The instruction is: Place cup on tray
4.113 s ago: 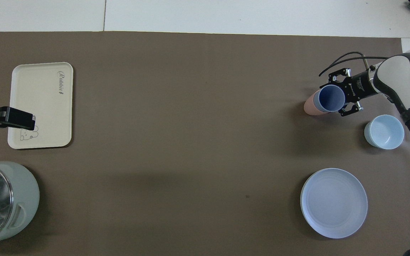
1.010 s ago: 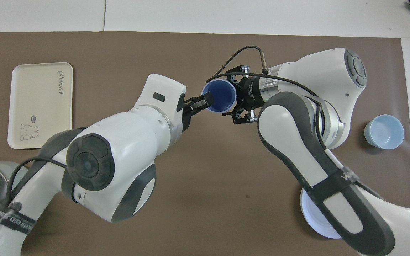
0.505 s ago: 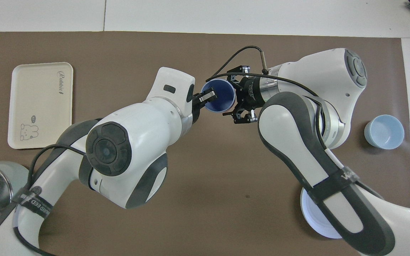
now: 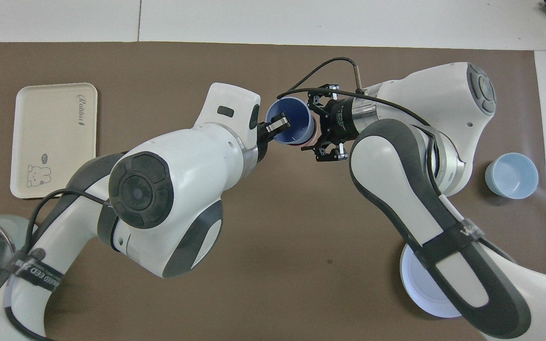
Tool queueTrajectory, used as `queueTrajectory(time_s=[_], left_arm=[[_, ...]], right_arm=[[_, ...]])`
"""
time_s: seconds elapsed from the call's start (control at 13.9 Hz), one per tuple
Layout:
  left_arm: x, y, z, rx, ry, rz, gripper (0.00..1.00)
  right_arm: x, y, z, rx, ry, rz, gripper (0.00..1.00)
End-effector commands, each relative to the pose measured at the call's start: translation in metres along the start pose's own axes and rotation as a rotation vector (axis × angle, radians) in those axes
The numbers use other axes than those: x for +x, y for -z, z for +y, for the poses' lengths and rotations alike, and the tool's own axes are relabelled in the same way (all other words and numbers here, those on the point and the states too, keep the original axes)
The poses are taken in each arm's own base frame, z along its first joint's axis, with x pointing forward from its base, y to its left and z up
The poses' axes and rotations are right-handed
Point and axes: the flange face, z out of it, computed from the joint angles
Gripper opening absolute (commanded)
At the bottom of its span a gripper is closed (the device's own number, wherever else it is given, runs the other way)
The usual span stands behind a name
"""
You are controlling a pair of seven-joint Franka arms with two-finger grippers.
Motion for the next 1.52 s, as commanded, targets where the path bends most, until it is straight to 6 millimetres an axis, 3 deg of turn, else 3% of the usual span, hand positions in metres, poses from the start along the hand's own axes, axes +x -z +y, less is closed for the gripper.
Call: queueTrajectory(time_s=[0.0, 0.14, 0.36, 0.43, 0.65, 0.87, 0.94, 1.08, 1.23, 1.44], left_arm=[[0.020, 0.077, -0.012, 0.044, 0.036, 0.019, 0.00], [0.050, 0.109, -0.046, 0.116, 0.043, 0.019, 0.00], [0.108, 0.128, -0.118, 0.234, -0.048, -0.008, 0.00], [0.134, 0.133, -0.153, 0.261, -0.067, -0.004, 0.00], [0.184, 0.140, -0.277, 0.314, -0.133, 0.006, 0.00], [0.236, 0.118, -0.394, 0.319, -0.110, 0.057, 0.00], [0.250, 0.099, -0.424, 0.314, -0.104, 0.046, 0.00], [0.260, 0.068, -0.454, 0.316, -0.133, 0.055, 0.00], [0.259, 0.052, -0.491, 0.335, -0.125, 0.050, 0.00], [0.255, 0.015, -0.512, 0.345, -0.157, 0.050, 0.00]], right_arm=[[0.002, 0.004, 0.004, -0.006, 0.001, -0.010, 0.00], [0.008, 0.007, 0.002, 0.000, -0.007, -0.009, 0.00], [0.016, 0.012, 0.000, 0.008, -0.024, -0.014, 0.00], [0.029, 0.018, -0.002, 0.014, -0.048, -0.016, 0.00], [0.083, 0.039, 0.002, 0.037, -0.147, -0.079, 0.00], [0.150, 0.054, 0.013, 0.049, -0.252, -0.129, 0.00], [0.179, 0.061, 0.018, 0.055, -0.285, -0.125, 0.00], [0.225, 0.072, 0.029, 0.068, -0.346, -0.118, 0.00], [0.279, 0.082, 0.040, 0.089, -0.405, -0.110, 0.00], [0.329, 0.081, 0.054, 0.095, -0.411, -0.104, 0.00]])
